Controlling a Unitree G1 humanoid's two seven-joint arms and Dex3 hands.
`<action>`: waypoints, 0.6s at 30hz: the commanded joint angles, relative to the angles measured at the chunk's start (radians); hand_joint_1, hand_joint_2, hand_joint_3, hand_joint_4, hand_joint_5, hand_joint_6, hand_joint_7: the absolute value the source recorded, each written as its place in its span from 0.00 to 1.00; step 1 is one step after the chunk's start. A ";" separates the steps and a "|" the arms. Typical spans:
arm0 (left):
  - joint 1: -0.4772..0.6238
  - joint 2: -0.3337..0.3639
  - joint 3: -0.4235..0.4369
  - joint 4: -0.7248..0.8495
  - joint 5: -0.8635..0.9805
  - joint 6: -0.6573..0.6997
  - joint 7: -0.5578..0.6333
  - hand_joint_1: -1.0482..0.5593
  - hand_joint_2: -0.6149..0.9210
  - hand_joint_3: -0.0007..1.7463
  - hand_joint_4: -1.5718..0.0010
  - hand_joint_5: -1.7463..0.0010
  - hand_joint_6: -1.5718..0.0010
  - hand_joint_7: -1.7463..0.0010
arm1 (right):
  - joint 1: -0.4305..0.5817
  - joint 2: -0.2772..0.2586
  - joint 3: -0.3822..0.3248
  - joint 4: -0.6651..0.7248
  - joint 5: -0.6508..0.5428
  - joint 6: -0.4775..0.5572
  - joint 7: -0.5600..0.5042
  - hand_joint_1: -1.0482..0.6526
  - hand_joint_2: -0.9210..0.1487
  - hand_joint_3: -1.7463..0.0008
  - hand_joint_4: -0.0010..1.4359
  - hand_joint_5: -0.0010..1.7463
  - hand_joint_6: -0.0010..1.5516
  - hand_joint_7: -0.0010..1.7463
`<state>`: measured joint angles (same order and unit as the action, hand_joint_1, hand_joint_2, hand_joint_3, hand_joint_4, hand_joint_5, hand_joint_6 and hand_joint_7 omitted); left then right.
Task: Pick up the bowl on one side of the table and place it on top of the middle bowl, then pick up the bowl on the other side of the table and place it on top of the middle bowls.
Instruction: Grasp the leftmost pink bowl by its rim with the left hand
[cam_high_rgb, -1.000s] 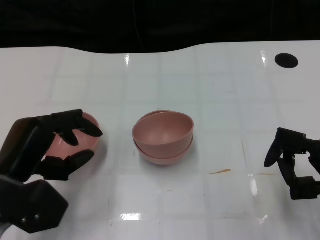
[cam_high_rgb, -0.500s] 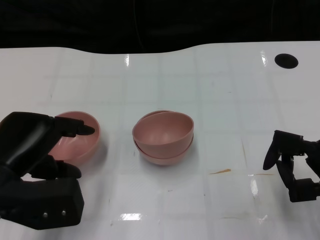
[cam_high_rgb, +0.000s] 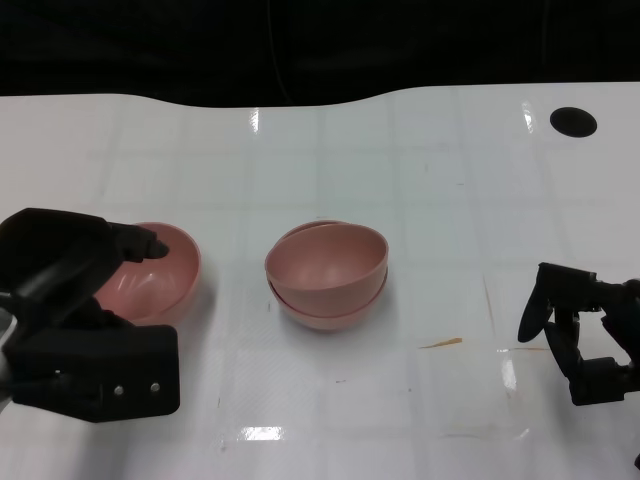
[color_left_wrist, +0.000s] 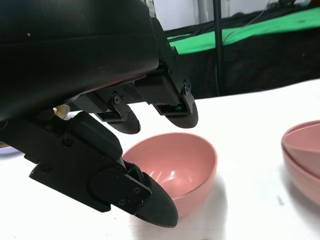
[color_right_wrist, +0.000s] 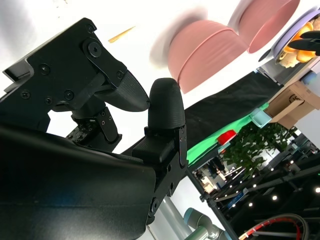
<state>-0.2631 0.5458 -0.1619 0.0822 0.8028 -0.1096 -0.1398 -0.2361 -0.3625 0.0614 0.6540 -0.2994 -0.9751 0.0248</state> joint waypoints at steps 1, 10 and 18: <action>-0.031 0.018 -0.028 0.064 0.010 -0.001 0.012 0.11 0.91 0.00 0.51 1.00 0.52 1.00 | -0.008 -0.001 -0.003 -0.001 0.001 0.006 -0.014 0.62 0.49 0.13 0.62 1.00 0.44 0.95; -0.083 -0.003 -0.079 0.186 -0.008 -0.022 0.071 0.13 0.90 0.00 0.52 1.00 0.52 1.00 | -0.010 -0.004 0.004 0.002 -0.003 0.002 -0.020 0.62 0.49 0.13 0.63 1.00 0.44 0.95; -0.122 -0.030 -0.112 0.281 -0.021 -0.037 0.096 0.15 0.90 0.00 0.51 1.00 0.52 1.00 | -0.006 -0.006 0.009 -0.009 -0.008 0.010 -0.018 0.62 0.49 0.13 0.62 1.00 0.44 0.96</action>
<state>-0.3693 0.5098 -0.2708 0.3449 0.7958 -0.1467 -0.0536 -0.2410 -0.3547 0.0742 0.6510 -0.3042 -0.9696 0.0118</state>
